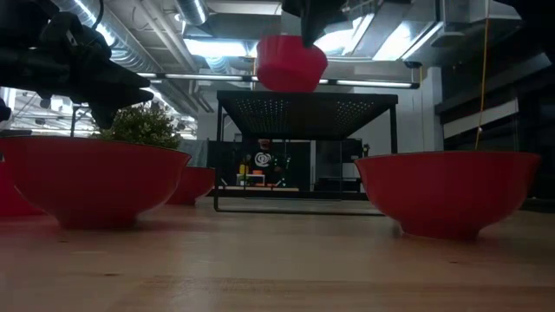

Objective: Pick & Place Mini bowls
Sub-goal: Put the bottom right red bowl on the bottom of the shelf

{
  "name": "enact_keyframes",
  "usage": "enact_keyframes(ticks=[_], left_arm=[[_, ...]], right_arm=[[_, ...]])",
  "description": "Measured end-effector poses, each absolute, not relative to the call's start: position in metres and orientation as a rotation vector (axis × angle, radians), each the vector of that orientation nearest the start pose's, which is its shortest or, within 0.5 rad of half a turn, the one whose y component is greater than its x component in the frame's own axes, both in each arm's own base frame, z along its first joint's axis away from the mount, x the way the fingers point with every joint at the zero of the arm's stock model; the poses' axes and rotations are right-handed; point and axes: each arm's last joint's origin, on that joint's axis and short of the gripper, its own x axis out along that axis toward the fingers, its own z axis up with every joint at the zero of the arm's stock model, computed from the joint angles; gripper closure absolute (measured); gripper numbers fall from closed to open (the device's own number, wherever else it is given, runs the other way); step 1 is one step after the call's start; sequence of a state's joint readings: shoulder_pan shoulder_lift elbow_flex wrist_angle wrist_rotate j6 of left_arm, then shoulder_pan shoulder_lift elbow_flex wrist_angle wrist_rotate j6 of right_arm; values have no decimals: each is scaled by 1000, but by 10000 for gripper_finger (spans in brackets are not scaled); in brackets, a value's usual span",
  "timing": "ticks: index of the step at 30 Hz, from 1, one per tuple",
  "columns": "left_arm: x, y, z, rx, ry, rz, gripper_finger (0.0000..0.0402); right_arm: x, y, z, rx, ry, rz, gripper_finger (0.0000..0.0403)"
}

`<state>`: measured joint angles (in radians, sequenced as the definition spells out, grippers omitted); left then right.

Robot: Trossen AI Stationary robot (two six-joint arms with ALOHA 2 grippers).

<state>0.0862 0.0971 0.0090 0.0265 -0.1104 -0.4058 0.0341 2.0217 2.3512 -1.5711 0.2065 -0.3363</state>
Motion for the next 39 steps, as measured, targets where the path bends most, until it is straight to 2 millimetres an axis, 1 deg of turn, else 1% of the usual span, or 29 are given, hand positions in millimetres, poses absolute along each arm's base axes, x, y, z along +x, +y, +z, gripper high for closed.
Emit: enact_keyframes(ticks=[6, 14, 23, 27, 31, 35, 39], left_arm=[[102, 12, 161, -404, 21, 207, 279], [102, 12, 161, -403, 21, 207, 279], [102, 12, 161, -404, 21, 206, 283], [102, 12, 161, -403, 21, 206, 283], [102, 12, 161, -404, 21, 206, 283], [102, 12, 161, -403, 21, 207, 281], [102, 12, 161, -403, 21, 207, 283]], right_arm=[[379, 4, 386, -419, 1254, 40, 392], [379, 5, 386, -365, 1252, 3, 373], [379, 5, 386, -323, 1250, -29, 383], [379, 5, 386, -287, 1247, -53, 380], [379, 5, 386, -284, 1247, -54, 364], [379, 6, 386, -236, 1244, -27, 341], [379, 6, 386, -226, 1244, -29, 317]])
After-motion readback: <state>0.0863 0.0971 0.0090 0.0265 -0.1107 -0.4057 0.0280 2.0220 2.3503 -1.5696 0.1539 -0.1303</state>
